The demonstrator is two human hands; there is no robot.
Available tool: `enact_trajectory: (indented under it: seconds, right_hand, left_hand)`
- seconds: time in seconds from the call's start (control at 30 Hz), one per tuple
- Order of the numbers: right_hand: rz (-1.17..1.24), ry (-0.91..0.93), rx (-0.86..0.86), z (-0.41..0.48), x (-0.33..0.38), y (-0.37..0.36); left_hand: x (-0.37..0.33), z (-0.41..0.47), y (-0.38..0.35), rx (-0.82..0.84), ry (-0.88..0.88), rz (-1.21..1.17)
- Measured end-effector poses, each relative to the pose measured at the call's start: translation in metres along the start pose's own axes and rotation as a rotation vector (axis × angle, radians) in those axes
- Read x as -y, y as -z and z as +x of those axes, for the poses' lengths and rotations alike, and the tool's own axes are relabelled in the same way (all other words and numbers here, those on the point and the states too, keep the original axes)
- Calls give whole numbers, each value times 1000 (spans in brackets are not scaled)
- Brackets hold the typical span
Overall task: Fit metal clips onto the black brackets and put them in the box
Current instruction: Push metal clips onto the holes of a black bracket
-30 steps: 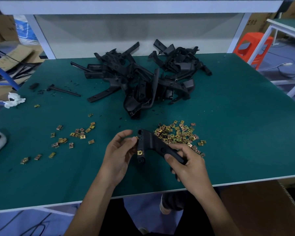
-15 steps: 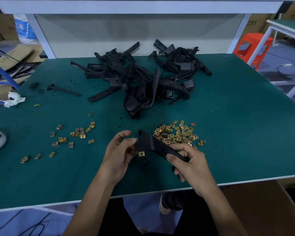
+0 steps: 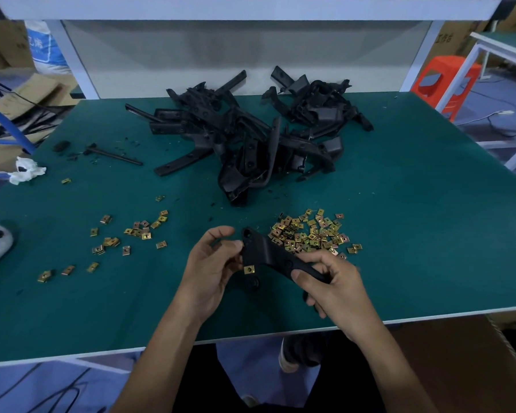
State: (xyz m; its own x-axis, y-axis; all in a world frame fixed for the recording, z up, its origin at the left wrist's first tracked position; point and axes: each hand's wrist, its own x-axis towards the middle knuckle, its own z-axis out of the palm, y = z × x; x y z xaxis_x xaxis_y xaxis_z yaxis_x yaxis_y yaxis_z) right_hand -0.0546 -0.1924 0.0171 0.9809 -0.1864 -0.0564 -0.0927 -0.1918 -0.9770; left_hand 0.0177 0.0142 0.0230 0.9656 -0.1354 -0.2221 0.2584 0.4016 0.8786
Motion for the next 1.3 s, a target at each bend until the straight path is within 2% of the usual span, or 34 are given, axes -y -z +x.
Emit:
enact_trajectory:
  seconds: [0.47,0.87,1.03,1.3]
  right_hand:
    - [85,-33,-17,2,0,3]
    - [18,-31,42,2,4,4]
    - [-22,-54,43,3,3,4]
    - [-59,-81,112,5,6,9]
  left_hand:
    - [0,1,0,-17,13,-73]
    - [1,1,1,29,4,-72]
    - [2,3,5,28,-2,2]
    - [0,3,13,126,-7,86]
